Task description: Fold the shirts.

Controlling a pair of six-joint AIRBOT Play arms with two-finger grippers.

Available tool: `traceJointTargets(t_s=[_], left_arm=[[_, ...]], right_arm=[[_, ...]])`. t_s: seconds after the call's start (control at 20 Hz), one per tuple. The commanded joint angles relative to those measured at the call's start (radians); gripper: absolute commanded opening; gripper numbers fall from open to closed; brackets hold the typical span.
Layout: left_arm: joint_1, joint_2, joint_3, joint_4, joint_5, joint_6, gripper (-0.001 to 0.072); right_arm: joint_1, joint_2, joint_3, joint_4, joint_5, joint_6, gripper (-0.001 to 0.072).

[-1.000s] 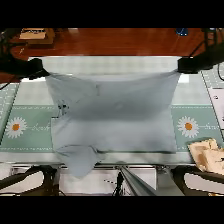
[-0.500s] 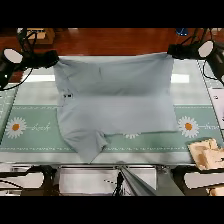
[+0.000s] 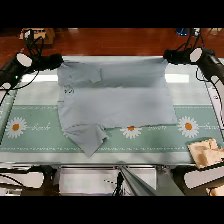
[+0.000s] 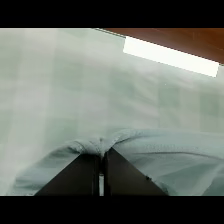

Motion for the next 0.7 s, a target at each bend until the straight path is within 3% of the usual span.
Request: traceJointTargets(t_s=[0.0, 0.25, 0.35, 0.65], left_arm=[[0.006, 0.015, 0.000, 0.001, -0.082, 0.003, 0.0024], [0.017, 0.038, -0.001, 0.019, -0.504, -0.008, 0.0024], [0.017, 0.035, -0.001, 0.034, -0.550, -0.010, 0.0023], [0.018, -0.008, -0.001, 0.054, -0.559, -0.076, 0.0024]], right_arm=[[-0.016, 0.001, 0.039, -0.003, 0.156, -0.002, 0.0029], [-0.033, 0.038, 0.056, -0.011, 0.480, -0.075, 0.0029], [-0.033, 0.035, 0.056, -0.012, 0.550, -0.081, 0.0029], [-0.033, 0.035, 0.056, -0.027, 0.581, -0.050, 0.0029]])
